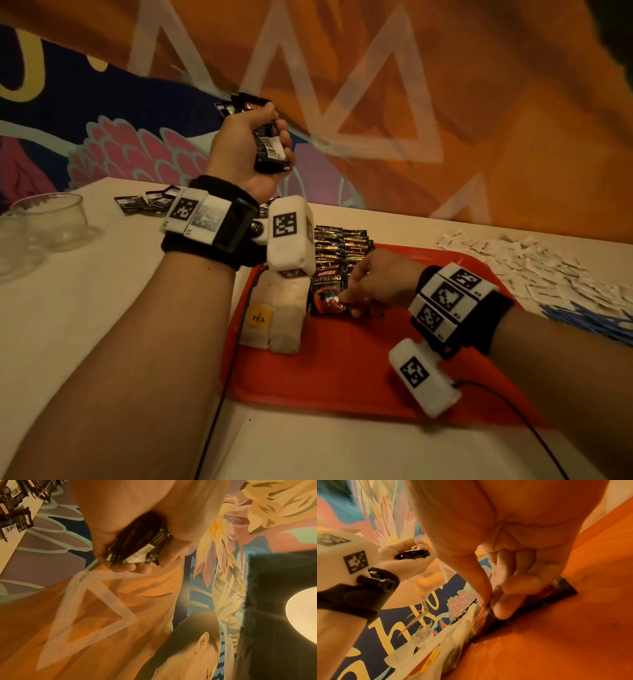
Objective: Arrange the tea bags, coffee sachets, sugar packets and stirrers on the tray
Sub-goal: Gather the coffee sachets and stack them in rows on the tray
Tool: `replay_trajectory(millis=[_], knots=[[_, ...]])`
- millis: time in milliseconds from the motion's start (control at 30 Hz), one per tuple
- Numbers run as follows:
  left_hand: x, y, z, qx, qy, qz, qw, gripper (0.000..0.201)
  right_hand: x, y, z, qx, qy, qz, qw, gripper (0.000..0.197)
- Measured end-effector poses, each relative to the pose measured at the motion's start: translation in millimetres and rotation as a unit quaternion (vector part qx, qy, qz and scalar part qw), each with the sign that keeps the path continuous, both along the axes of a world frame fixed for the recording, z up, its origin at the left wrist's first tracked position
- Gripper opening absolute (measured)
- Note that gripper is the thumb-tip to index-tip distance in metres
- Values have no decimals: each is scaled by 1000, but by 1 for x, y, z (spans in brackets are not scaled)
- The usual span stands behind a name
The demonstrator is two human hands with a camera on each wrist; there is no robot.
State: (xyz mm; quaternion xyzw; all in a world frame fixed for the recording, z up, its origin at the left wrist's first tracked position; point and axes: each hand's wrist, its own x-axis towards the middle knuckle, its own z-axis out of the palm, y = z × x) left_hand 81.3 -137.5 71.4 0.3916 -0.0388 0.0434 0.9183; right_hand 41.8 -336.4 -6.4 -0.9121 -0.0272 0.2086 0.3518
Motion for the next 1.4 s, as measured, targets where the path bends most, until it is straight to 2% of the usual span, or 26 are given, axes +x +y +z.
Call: replay_trajectory(millis=[233, 700, 900, 1000, 1100, 1233, 1400], knots=[[2, 2, -2, -1, 1, -4, 1000, 11, -2, 4, 3, 15, 25, -21, 999, 10], [3, -5, -7, 25, 10, -9, 1000, 10, 0, -5, 2, 55, 6, -37, 998, 16], [-6, -20, -8, 41, 26, -57, 997, 19, 5, -19, 17, 117, -44, -30, 992, 11], [-6, -33, -13, 83, 48, -26, 995, 20, 10, -24, 27, 197, -71, -38, 977, 13], [-8, -43, -23, 174, 60, 7, 983, 21, 16, -28, 33, 272, -101, -46, 956, 20], [-19, -49, -44, 199, 57, -3, 978, 12, 22, -27, 31, 308, -169, -50, 935, 28], [-27, -53, -68, 205, 32, -2, 978, 37, 24, -16, 16, 294, -212, -29, 931, 23]])
